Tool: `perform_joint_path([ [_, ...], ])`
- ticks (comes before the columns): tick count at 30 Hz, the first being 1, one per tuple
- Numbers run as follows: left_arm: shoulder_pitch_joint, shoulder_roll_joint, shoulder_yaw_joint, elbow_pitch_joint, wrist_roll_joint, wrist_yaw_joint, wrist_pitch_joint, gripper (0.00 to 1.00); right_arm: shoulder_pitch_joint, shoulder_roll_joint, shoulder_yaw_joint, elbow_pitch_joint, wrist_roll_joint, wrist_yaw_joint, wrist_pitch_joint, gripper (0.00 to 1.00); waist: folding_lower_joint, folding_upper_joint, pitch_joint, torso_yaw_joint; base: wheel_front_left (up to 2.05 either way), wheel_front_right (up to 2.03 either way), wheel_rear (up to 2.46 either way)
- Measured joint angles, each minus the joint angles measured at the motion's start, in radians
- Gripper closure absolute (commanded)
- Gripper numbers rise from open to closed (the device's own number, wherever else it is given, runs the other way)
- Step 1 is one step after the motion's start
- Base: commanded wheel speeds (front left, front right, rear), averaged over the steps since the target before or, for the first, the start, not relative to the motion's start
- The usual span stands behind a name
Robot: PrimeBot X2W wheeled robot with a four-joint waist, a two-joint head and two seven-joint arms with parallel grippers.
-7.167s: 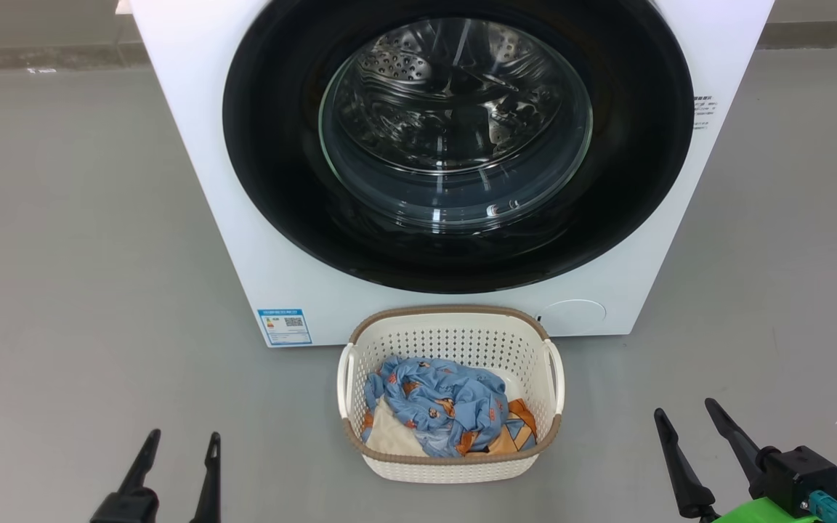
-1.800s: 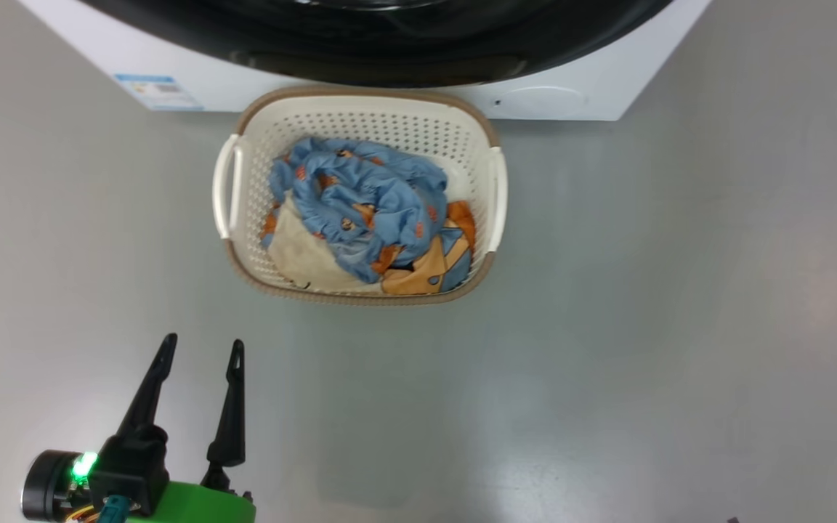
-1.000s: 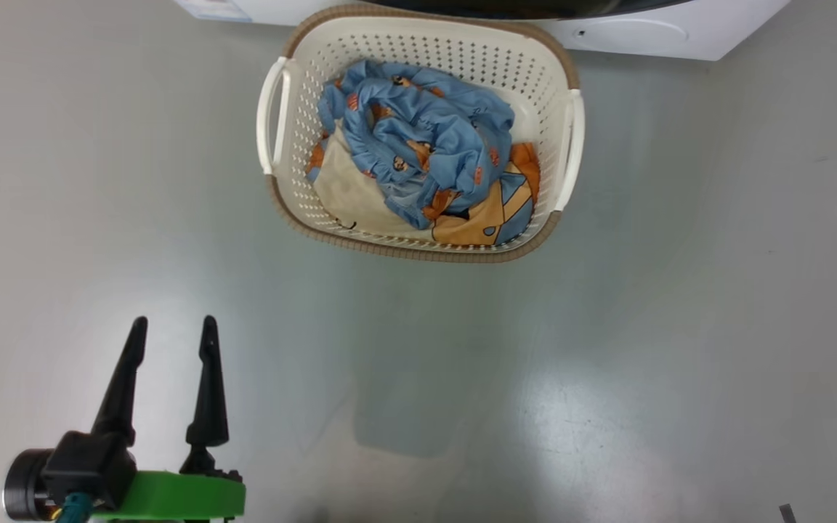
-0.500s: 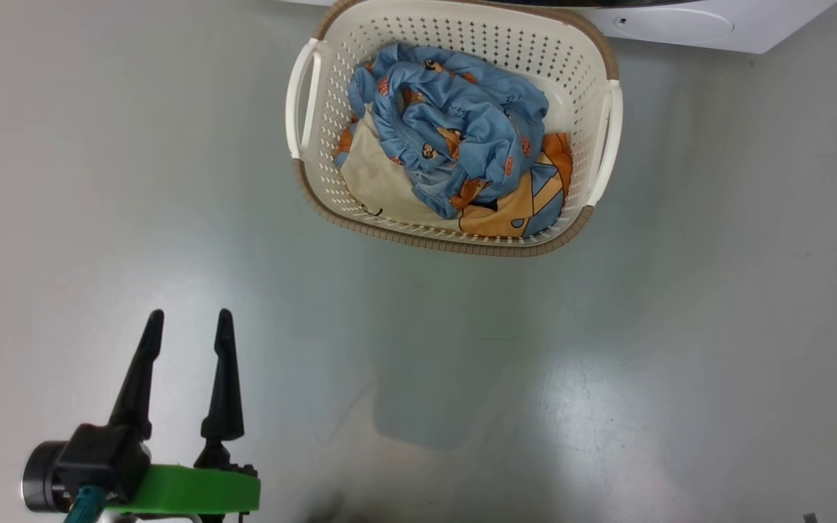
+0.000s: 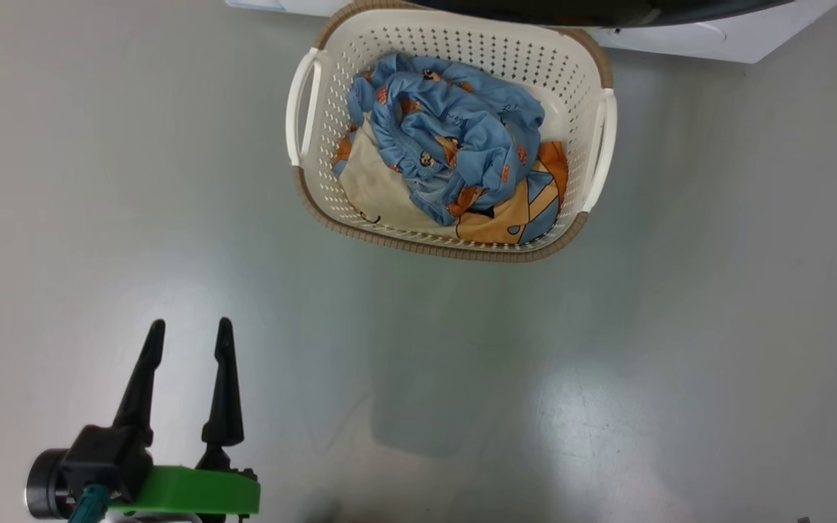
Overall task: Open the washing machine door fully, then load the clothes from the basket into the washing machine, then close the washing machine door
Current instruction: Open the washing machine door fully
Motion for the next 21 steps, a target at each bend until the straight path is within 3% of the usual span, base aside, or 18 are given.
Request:
perform_joint_path([
  [13,-0.005,-0.001,0.037,0.061,0.000,-0.002,0.000,0.00,0.078,0.012,0.103,-0.026,-0.008,0.000,0.039,1.00,0.0000,0.0000,-0.053,-0.052,0.00,0.00,0.00],
  [21,-0.020,-0.002,0.064,0.127,0.000,-0.017,0.000,0.00,0.203,0.081,0.223,-0.056,-0.007,0.000,0.080,1.00,0.0000,0.0000,-0.116,-0.110,0.00,0.00,0.00],
])
